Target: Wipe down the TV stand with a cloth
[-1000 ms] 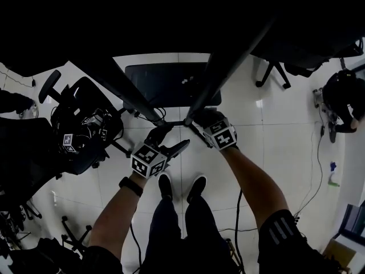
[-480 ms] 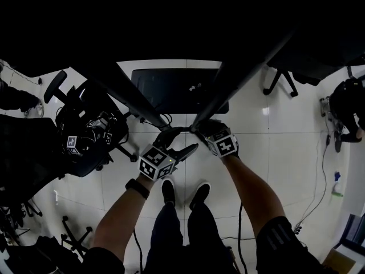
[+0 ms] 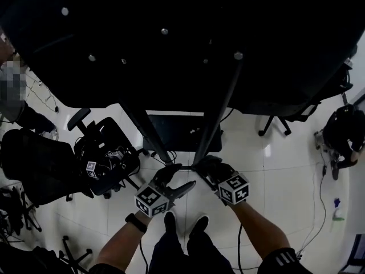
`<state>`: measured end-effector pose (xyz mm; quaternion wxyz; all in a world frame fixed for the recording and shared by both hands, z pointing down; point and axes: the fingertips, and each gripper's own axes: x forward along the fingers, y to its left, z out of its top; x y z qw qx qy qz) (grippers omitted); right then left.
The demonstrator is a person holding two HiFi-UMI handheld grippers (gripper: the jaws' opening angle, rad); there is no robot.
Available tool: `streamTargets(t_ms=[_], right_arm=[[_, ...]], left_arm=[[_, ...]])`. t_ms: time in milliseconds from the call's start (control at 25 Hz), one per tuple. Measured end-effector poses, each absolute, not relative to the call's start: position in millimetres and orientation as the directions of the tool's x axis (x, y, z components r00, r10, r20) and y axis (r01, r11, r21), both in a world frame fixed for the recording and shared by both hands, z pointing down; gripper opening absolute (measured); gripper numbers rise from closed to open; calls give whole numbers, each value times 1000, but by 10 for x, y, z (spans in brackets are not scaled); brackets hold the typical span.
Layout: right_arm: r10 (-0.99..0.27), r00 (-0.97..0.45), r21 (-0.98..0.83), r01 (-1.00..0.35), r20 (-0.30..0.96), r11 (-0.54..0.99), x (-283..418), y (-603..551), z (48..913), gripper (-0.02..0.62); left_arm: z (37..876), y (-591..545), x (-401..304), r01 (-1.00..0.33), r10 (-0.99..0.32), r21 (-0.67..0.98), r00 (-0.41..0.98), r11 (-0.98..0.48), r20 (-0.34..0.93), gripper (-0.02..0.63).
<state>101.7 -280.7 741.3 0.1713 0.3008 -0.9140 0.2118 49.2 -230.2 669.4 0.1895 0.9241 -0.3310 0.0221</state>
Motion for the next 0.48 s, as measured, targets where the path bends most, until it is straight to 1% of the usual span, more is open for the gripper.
streamTargets(t_ms=[80,200,360,400,480], right_arm=[[-487,-797,-270,-587,357,763,1030,-2649,6780,28],[-496,-839,-220,-539,222,813,1070,-2466,5911,28],[-523,-847,-138,-532,99,835,1242,-2068,5163,28],[-519,-851,-131,-525,78,841,1261,-1968,5031,28],[-507,-861,-122,-508,39,853,1274,-1757,4796,25]], left_arm=[[6241,-2190,488,-620,-619,316,777,-718,119,352],[5644,-2071,484,-625,-637,284,769,-727,59,306],[4998,-1655,491,-639,-655,222,755,-736,3,262],[4857,-1534,471,-641,-657,206,754,-739,-15,235],[4657,-1280,423,-642,-657,178,752,-746,-43,158]])
